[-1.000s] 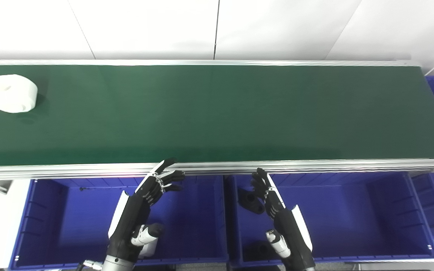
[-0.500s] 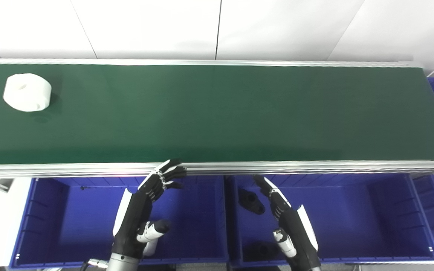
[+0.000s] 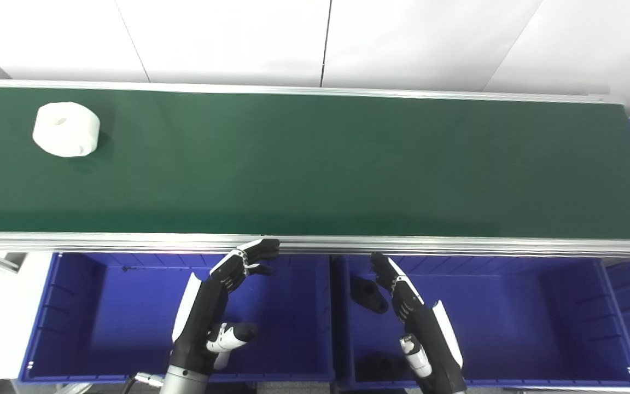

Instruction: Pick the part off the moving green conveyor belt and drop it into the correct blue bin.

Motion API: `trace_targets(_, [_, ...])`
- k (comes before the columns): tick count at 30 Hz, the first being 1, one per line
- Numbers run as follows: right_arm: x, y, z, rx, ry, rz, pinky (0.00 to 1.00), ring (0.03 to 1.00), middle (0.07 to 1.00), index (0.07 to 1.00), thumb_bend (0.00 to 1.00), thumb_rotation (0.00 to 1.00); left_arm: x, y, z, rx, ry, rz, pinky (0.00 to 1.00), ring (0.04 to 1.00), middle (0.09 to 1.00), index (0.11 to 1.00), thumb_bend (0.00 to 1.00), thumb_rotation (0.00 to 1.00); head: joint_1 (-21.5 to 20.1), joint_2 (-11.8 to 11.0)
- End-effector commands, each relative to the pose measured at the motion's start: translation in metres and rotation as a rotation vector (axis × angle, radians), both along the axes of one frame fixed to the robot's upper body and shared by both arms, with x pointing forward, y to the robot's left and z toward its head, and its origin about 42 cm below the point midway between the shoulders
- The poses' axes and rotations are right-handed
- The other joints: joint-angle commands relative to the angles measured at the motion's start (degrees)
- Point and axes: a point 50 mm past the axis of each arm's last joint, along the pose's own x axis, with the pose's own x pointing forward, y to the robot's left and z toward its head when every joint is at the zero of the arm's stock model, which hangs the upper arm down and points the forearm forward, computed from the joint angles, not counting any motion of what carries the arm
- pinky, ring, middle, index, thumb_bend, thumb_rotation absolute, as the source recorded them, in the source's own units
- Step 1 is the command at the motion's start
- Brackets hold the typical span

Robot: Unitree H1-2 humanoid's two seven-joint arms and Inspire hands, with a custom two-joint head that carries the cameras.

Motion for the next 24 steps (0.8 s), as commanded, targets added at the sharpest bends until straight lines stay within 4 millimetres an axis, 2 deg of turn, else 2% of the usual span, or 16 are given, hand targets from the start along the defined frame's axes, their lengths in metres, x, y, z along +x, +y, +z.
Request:
trace_targets(1, [0.0, 0.001, 0.01, 0.013, -0.081, 0.023, 0.94, 0.951, 0.944, 0.929, 0.97, 1.0, -0.001, 0.001, 0.007, -0.012, -0.051, 0.005, 0.65, 0.752, 0.775, 0.757, 1.0, 0.88, -0.1, -0.19])
trace_targets(9, [0.002, 0.0, 0.003, 0.021, -0.06, 0.019, 0.96, 0.956, 0.937, 0.919, 0.98, 0.99, 0.004, -0.002, 0.0, -0.007, -0.044, 0.006, 0.64, 0.742, 0.765, 0.745, 0.97, 0.87, 0.74, -2.12])
trace_targets(13, [0.004, -0.003, 0.003, 0.003, -0.069, 0.019, 0.94, 0.949, 0.933, 0.921, 0.99, 1.0, 0.007, -0.004, 0.0, 0.006, -0.052, -0.005, 0.64, 0.74, 0.761, 0.742, 1.0, 0.88, 1.76, -2.81])
trace_targets(14, [0.005, -0.004, 0.002, 0.002, -0.066, 0.017, 0.94, 0.946, 0.932, 0.92, 0.98, 1.0, 0.006, -0.005, -0.001, 0.005, -0.048, 0.0, 0.63, 0.736, 0.758, 0.739, 1.0, 0.88, 2.46, -4.16])
trace_targets(15, [0.005, -0.005, 0.002, 0.001, -0.064, 0.016, 0.93, 0.945, 0.931, 0.917, 0.98, 0.99, 0.006, -0.006, -0.002, 0.0, -0.045, -0.001, 0.63, 0.734, 0.757, 0.739, 0.99, 0.87, 2.46, -4.16])
trace_targets(16, [0.005, -0.006, 0.0, -0.001, -0.059, 0.015, 0.93, 0.945, 0.931, 0.917, 0.98, 0.99, 0.006, -0.007, -0.005, 0.009, -0.04, -0.004, 0.63, 0.734, 0.758, 0.739, 0.99, 0.87, 3.54, -6.05])
trace_targets(20, [0.005, -0.011, -0.008, -0.014, -0.037, 0.016, 0.93, 0.948, 0.935, 0.921, 0.97, 0.99, 0.006, -0.009, -0.013, 0.064, -0.036, -0.016, 0.62, 0.728, 0.75, 0.737, 1.0, 0.91, 5.7, -9.23])
trace_targets(23, [0.007, -0.014, -0.01, -0.025, -0.033, 0.015, 0.95, 0.95, 0.933, 0.911, 0.98, 0.99, 0.01, -0.011, -0.015, 0.105, -0.068, -0.077, 0.61, 0.722, 0.751, 0.735, 0.91, 0.88, 7.52, -11.34])
trace_targets(24, [0.008, -0.015, -0.01, -0.029, -0.036, 0.016, 0.95, 0.952, 0.934, 0.909, 0.98, 0.99, 0.011, -0.012, -0.015, 0.114, -0.077, -0.096, 0.61, 0.724, 0.756, 0.736, 0.9, 0.86, 7.52, -11.34])
